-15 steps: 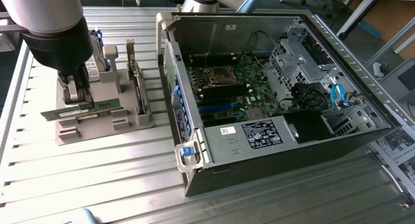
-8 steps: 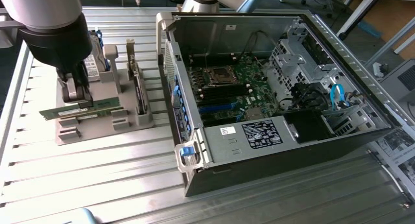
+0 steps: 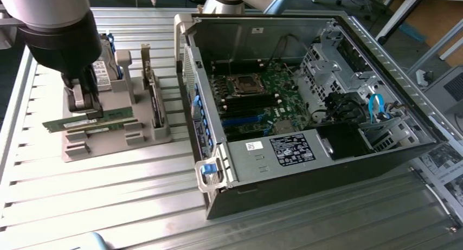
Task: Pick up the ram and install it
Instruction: 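Pick up the ram and move it above insertion slot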
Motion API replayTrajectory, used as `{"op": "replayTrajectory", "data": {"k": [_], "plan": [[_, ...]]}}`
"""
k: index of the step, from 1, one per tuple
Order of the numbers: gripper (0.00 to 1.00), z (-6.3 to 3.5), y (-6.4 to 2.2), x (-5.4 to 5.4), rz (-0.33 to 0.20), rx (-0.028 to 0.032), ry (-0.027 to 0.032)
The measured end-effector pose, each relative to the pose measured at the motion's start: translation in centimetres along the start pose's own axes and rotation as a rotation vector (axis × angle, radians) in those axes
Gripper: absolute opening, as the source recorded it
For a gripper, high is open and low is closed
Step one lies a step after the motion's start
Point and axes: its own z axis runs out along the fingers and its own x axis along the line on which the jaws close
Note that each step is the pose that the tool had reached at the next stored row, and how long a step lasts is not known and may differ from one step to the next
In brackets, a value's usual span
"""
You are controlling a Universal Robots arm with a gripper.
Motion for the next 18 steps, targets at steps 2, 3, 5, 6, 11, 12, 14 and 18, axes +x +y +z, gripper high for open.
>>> {"op": "replayTrajectory", "data": {"k": [2,3,5,6,11,12,14,18], "plan": [[0.12,-0.15,0.00,0.01,0.000,0.0000,0.0009],[0.12,-0.28,0.01,0.01,0.000,-0.0002,0.0017],[0.12,-0.38,0.01,0.02,0.000,-0.0002,0.0024],[0.12,-0.43,0.01,0.02,0.000,-0.0002,0.0027],[0.12,-0.65,0.02,0.03,0.000,-0.0004,0.0051],[0.12,-0.71,0.02,0.03,0.000,-0.0004,0.0056],[0.12,-0.82,0.02,0.04,0.000,-0.0006,0.0068],[0.12,-1.03,0.03,0.05,0.000,-0.0009,0.0091]]}}
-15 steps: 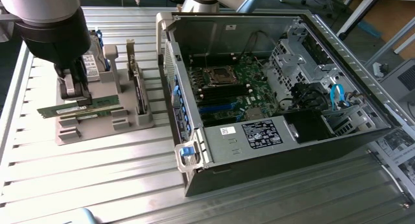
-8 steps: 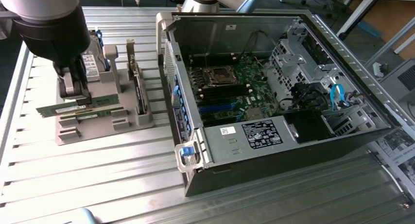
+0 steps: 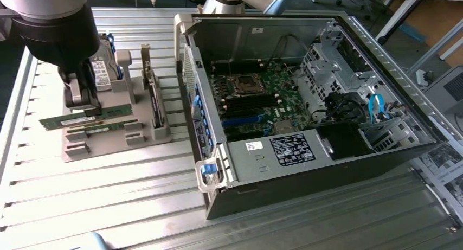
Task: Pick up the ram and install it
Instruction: 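Pick up the ram and move it above insertion slot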
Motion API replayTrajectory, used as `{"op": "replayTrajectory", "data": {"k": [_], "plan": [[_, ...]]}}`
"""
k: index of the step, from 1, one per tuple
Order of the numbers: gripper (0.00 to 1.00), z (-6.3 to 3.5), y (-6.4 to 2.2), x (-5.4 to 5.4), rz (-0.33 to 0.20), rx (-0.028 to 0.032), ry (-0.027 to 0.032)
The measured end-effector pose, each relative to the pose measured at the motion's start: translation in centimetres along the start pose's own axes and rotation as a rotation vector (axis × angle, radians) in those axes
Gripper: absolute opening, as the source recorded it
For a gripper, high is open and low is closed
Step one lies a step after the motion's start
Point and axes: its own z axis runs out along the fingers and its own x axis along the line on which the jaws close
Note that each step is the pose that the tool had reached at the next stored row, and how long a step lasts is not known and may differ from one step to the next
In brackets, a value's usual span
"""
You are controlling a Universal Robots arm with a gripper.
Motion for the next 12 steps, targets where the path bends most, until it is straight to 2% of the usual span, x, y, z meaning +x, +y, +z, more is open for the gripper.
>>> {"op": "replayTrajectory", "data": {"k": [12], "plan": [[0.12,-0.71,0.02,0.03,0.000,-0.0009,0.0082]]}}
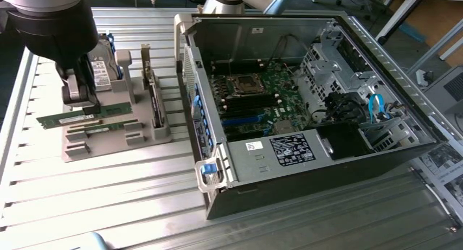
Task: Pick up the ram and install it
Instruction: 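Pick up the ram and move it above insertion slot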
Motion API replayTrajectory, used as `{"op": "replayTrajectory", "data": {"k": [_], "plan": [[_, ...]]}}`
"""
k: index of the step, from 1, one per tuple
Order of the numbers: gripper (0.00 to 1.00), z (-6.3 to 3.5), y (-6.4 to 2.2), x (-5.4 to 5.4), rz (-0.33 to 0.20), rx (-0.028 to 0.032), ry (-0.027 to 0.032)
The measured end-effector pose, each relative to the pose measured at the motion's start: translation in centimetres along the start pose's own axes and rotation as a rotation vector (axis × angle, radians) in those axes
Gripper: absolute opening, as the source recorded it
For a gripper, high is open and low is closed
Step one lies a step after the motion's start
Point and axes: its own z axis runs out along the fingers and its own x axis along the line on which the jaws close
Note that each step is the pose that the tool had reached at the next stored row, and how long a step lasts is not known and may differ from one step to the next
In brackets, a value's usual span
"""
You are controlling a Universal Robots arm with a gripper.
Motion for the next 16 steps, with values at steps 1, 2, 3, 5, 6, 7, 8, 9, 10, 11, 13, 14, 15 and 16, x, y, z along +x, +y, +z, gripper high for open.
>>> {"op": "replayTrajectory", "data": {"k": [1,2,3,5,6,7,8,9,10,11,13,14,15,16], "plan": [[0.12,-0.06,0.00,0.0,0.000,0.0000,0.0006],[0.12,-0.13,0.01,0.0,0.000,-0.0001,0.0013],[0.12,-0.20,0.01,0.0,0.000,-0.0001,0.0019],[0.12,-0.31,0.01,0.0,0.000,-0.0003,0.0034],[0.12,-0.39,0.01,0.0,0.000,-0.0003,0.0044],[0.12,-0.49,0.02,0.0,0.000,-0.0005,0.0057],[0.12,-0.55,0.02,0.0,0.000,-0.0005,0.0067],[0.12,-0.60,0.02,0.0,0.000,-0.0006,0.0073],[0.12,-0.66,0.02,0.0,0.000,-0.0008,0.0080],[0.12,-0.73,0.03,0.0,0.000,-0.0010,0.0088],[0.12,-0.86,0.03,0.1,0.000,-0.0010,0.0098],[0.12,-0.98,0.03,0.1,0.000,-0.0011,0.0107],[0.12,-1.07,0.04,0.1,0.000,-0.0011,0.0115],[0.12,-1.14,0.04,0.1,0.000,-0.0012,0.0121]]}}
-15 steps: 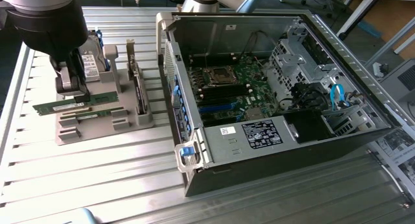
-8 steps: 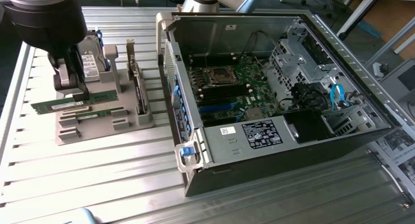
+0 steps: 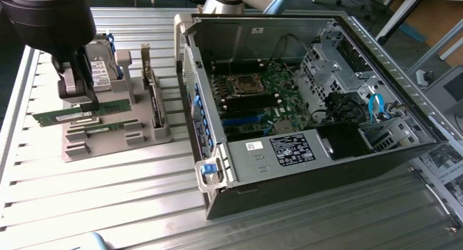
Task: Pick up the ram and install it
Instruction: 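Pick up the ram and move it above insertion slot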
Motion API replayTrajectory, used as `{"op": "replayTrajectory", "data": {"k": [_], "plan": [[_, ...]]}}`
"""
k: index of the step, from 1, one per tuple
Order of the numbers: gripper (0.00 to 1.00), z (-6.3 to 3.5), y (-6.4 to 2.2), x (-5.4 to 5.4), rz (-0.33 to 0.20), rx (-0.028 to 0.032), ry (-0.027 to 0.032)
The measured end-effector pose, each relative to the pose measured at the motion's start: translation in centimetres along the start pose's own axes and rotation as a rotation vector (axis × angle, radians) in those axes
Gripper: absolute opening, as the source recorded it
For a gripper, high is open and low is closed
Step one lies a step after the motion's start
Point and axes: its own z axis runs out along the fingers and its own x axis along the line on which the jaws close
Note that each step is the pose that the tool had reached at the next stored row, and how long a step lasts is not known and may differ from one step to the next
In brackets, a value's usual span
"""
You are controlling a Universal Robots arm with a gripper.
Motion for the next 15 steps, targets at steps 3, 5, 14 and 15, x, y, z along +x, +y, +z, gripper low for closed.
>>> {"op": "replayTrajectory", "data": {"k": [3,5,14,15], "plan": [[0.12,-0.22,0.01,0.0,0.000,-0.0002,0.0020],[0.12,-0.39,0.01,0.0,0.000,-0.0003,0.0032],[0.12,-1.09,0.04,0.1,0.000,-0.0010,0.0097],[0.12,-1.15,0.04,0.1,0.000,-0.0011,0.0106]]}}
